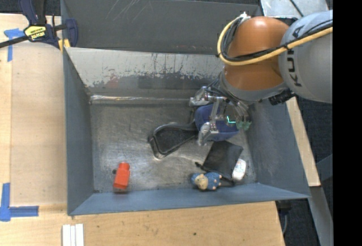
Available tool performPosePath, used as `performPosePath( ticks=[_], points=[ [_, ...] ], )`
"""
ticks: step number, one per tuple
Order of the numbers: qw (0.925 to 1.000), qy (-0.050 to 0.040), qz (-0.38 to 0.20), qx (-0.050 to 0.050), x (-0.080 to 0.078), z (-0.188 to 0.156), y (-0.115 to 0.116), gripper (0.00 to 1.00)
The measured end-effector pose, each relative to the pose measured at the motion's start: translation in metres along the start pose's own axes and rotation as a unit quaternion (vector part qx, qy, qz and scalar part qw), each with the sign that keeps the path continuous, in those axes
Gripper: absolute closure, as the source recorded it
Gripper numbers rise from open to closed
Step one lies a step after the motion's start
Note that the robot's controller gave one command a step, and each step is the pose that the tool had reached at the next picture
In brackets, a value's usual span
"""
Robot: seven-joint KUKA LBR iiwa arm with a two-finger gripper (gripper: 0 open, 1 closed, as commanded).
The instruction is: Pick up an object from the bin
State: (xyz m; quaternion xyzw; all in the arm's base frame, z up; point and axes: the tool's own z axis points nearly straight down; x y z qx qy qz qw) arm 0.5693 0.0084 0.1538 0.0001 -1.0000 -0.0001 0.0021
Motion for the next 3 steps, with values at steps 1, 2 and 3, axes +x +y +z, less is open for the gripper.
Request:
performPosePath(
  ticks=[1,2,3],
  points=[
    [1.0,-0.0052,0.002,-0.001,-0.039,0.08,-0.041,0.0],
    [0.9999,-0.0138,0.001,0.0,-0.043,0.074,-0.04,1.0],
    [1.0,-0.0084,0.002,0.001,-0.044,-0.033,-0.06,1.0]
  ],
)
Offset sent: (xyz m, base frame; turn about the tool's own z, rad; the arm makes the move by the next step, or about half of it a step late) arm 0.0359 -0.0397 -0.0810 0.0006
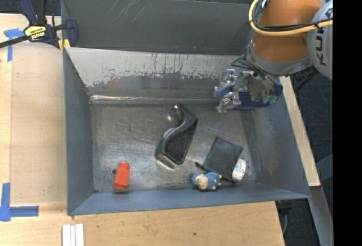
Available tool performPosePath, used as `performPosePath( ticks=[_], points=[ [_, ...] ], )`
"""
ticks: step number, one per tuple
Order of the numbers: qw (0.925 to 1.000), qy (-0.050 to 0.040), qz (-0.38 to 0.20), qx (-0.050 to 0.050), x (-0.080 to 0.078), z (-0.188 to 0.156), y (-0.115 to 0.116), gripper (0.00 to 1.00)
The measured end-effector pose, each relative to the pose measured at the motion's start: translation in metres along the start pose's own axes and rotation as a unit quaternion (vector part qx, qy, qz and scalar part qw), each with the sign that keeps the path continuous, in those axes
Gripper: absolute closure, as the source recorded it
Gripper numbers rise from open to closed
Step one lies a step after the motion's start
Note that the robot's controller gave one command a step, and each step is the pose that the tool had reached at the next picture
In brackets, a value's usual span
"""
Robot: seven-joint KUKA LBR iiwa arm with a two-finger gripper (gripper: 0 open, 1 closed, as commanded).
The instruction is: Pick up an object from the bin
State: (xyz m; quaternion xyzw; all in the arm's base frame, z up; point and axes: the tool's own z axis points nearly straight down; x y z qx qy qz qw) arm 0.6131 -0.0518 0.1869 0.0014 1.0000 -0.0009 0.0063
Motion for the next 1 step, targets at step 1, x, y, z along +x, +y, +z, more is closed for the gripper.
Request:
performPosePath(
  ticks=[1],
  points=[
    [1.0,-0.0005,-0.008,0.0,0.0021,-0.099,0.0102,1.0]
  ],
)
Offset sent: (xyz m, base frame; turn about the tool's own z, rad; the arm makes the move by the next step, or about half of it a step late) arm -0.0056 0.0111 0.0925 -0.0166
